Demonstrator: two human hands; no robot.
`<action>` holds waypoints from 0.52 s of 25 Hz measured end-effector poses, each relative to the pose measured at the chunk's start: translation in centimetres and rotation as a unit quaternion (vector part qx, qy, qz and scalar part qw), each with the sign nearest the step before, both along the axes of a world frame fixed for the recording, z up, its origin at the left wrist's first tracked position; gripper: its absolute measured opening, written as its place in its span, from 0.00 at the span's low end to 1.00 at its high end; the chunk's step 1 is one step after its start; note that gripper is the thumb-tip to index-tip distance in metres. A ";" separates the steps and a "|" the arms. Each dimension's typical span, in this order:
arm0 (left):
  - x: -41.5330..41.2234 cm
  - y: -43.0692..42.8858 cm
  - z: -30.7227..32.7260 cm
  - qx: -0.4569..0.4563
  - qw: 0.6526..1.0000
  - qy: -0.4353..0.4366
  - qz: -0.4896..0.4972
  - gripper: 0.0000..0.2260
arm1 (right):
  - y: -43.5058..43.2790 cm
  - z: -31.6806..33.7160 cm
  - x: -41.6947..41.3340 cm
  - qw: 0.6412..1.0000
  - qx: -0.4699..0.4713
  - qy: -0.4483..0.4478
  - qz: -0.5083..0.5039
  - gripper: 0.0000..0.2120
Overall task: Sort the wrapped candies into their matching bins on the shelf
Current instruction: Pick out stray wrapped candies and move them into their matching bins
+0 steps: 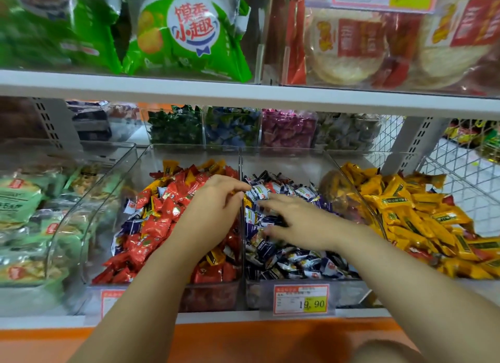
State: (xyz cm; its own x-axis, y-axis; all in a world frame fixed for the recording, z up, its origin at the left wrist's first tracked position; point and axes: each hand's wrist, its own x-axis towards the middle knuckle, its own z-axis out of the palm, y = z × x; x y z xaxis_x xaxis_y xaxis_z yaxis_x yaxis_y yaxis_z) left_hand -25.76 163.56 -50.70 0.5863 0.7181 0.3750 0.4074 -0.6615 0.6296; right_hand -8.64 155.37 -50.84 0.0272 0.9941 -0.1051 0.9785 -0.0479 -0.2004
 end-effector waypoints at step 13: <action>-0.7 0.1 -0.2 0.019 0.999 0.022 -0.024 0.12 | -2.4 1.4 1.8 0.993 -0.110 -0.035 0.002 0.22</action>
